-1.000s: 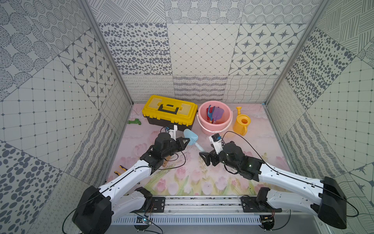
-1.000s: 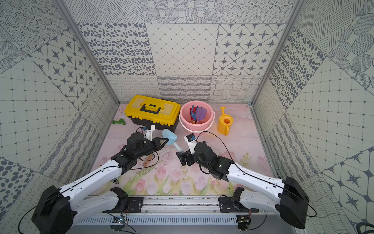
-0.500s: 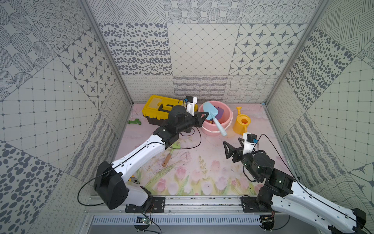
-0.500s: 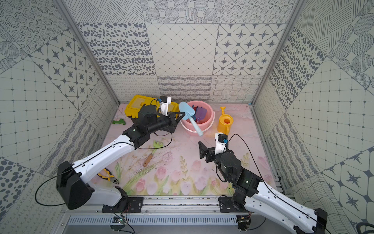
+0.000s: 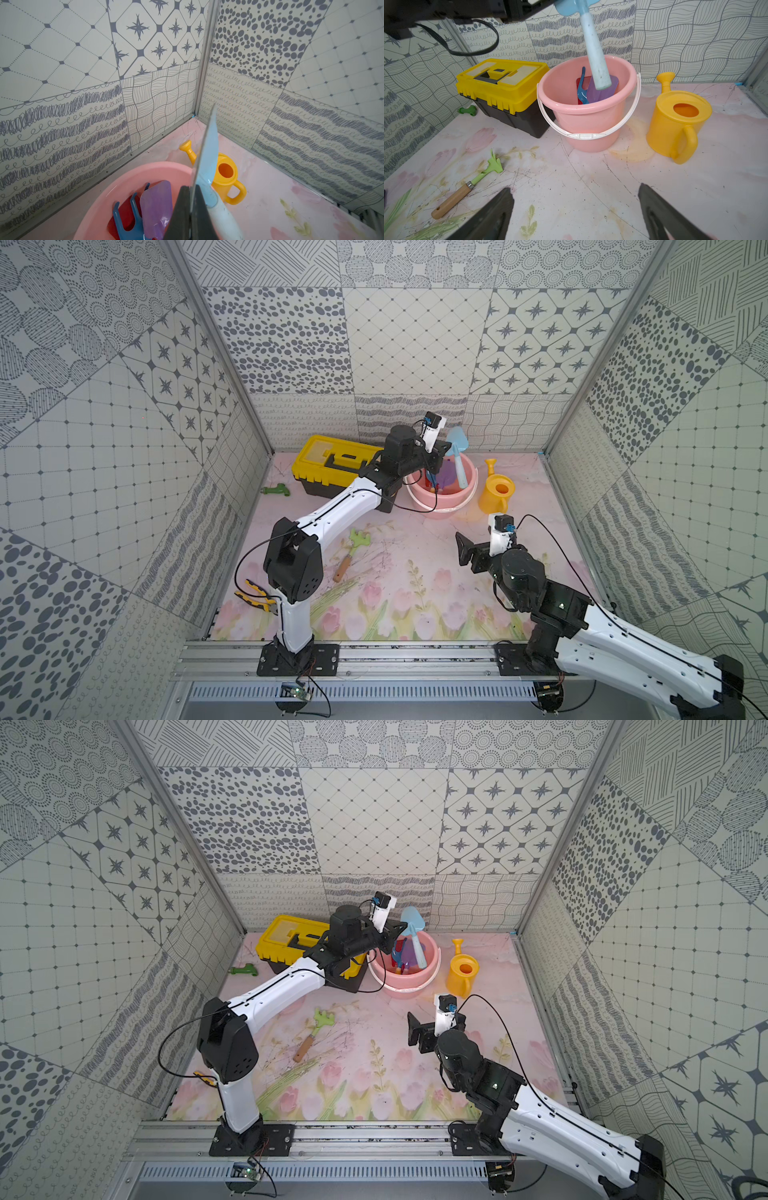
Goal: Organize the gardening tools
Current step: Place the gardening tool in the container.
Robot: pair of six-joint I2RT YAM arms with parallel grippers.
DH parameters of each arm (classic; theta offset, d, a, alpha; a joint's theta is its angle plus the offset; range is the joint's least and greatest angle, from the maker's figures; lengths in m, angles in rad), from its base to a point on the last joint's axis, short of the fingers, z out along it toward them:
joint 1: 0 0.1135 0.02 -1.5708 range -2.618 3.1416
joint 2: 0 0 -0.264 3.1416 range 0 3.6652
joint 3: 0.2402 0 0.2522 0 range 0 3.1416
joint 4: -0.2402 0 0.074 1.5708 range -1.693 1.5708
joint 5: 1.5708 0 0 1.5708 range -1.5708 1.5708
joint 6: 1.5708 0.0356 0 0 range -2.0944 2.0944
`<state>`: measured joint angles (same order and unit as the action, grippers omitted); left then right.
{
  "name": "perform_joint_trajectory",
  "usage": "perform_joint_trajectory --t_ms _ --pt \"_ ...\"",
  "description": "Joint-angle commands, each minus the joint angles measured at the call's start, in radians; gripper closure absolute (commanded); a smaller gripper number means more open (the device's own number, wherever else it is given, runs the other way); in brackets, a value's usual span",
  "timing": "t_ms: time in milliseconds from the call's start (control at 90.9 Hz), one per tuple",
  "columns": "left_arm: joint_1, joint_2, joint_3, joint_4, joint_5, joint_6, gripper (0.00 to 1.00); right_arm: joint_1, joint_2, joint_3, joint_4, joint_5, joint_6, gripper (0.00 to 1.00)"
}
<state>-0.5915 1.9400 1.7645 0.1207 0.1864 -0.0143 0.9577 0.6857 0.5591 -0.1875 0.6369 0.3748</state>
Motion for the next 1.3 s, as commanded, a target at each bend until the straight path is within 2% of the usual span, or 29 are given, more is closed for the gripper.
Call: perform_joint_trajectory --t_ms 0,242,264,308,385,418,572,693,858,957,1090,1288 --pt "0.035 0.082 0.071 0.022 0.035 0.204 1.0 -0.009 -0.009 0.021 0.02 0.036 0.014 0.03" --pt "0.055 0.145 0.058 0.011 0.06 0.183 1.0 -0.034 0.007 0.019 0.019 0.026 0.024 0.03" --pt "0.056 0.146 0.052 0.01 0.068 0.182 0.95 -0.035 0.009 0.019 0.019 0.025 0.025 0.03" --pt "0.056 0.146 0.043 0.006 0.079 0.175 0.76 -0.038 0.007 0.018 0.019 0.024 0.027 0.03" --pt "0.056 0.137 0.026 0.01 0.077 0.137 0.3 -0.04 0.003 0.018 0.016 0.024 0.031 0.03" --pt "0.056 0.129 0.018 0.013 0.075 0.111 0.22 -0.039 0.002 0.018 0.014 0.025 0.032 0.03" --pt "0.056 0.049 -0.07 0.078 0.06 0.002 0.01 -0.041 -0.007 0.018 0.011 0.017 0.036 0.03" --pt "0.056 -0.034 -0.155 0.099 0.019 -0.1 0.01 -0.043 -0.006 0.019 0.008 -0.01 0.037 0.03" --pt "0.056 -0.174 -0.342 0.095 -0.147 -0.241 0.0 -0.043 0.05 0.038 0.02 -0.137 0.035 0.03" --pt "0.056 -0.285 -0.512 0.094 -0.276 -0.384 0.0 -0.042 0.114 0.048 0.049 -0.248 0.028 0.03" --pt "0.056 -0.459 -0.767 0.105 -0.365 -0.563 0.0 -0.038 0.252 0.094 0.048 -0.349 0.031 0.03" --pt "0.058 -0.623 -1.056 0.058 -0.449 -0.626 0.0 -0.028 0.32 0.105 0.066 -0.375 0.039 0.03"
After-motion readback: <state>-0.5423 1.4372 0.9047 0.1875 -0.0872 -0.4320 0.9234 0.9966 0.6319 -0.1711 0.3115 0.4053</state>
